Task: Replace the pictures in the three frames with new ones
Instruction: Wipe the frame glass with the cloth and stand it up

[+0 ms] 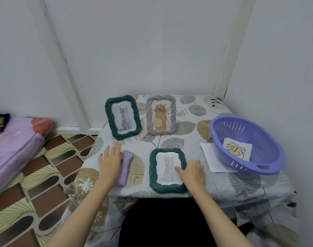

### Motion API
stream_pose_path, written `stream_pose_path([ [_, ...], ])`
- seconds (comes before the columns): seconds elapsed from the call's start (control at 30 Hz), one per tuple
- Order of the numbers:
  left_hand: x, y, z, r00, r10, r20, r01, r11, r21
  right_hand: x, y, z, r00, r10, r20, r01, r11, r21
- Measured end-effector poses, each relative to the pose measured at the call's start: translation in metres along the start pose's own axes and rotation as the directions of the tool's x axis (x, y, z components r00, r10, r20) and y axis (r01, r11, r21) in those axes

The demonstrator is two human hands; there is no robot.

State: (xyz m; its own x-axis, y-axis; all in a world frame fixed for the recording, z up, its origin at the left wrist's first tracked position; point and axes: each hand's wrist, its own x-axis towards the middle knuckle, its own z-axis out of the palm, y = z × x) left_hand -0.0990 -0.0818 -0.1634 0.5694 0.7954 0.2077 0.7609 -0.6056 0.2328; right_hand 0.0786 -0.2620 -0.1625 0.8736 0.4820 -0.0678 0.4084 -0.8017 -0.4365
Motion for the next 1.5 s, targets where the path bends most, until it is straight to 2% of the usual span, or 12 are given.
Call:
stream_pose_path([
  [0.1,-0.009,0.002,0.007,0.983,0.145,0.109,-0.144,0.989,-0.014,0.008,-0.002,0.002,0.996,0.092,0.013,-0.092,0.988,0.124],
  [0.23,-0.013,0.003,0.011,0.951,0.043,0.307,-0.071,0.994,0.081,0.018,-0.006,-0.001,0.977,0.175,0.121,-0.208,0.900,0.384],
  [0.33,-0.010,0.019,0.001,0.984,0.051,0.171,-0.053,0.999,0.006,0.023,-0.004,-0.008,0.958,0.155,0.239,-0.281,0.654,0.702],
  [0.4,-0.010,0.041,-0.006,0.998,0.053,0.035,-0.041,0.959,-0.281,0.022,-0.003,-0.017,0.954,0.107,0.280,-0.294,0.510,0.808],
  [0.43,-0.011,0.054,-0.008,0.999,0.016,0.048,0.010,0.869,-0.494,0.021,-0.003,-0.022,0.961,0.079,0.264,-0.269,0.485,0.832],
  [0.5,-0.011,0.078,-0.014,0.968,-0.017,0.249,0.219,0.538,-0.814,0.018,-0.002,-0.031,0.979,0.026,0.204,-0.194,0.449,0.872],
  [0.57,-0.009,0.094,-0.013,0.916,0.017,0.401,0.384,0.259,-0.886,0.017,-0.002,-0.039,0.987,-0.011,0.160,-0.144,0.390,0.910],
  [0.7,-0.004,0.110,-0.013,0.925,0.070,0.374,0.366,0.102,-0.925,0.020,0.001,-0.063,0.981,-0.147,0.126,-0.070,0.338,0.939],
  [0.83,0.004,0.119,-0.018,0.936,0.150,0.318,0.313,0.055,-0.948,0.027,0.000,-0.087,0.958,-0.271,0.098,0.037,0.452,0.891],
  [1.07,0.027,0.129,-0.021,0.942,0.232,0.242,0.233,0.066,-0.970,0.048,0.002,-0.102,0.912,-0.391,-0.123,0.276,0.365,0.889],
  [1.23,0.054,0.149,-0.022,0.931,0.334,0.148,0.100,0.158,-0.982,0.071,0.006,-0.114,0.862,-0.455,-0.224,0.425,0.407,0.808],
  [1.5,0.140,0.209,-0.005,0.927,0.374,0.021,-0.141,0.402,-0.905,0.166,0.016,-0.135,0.864,-0.437,-0.252,0.464,0.492,0.737],
])
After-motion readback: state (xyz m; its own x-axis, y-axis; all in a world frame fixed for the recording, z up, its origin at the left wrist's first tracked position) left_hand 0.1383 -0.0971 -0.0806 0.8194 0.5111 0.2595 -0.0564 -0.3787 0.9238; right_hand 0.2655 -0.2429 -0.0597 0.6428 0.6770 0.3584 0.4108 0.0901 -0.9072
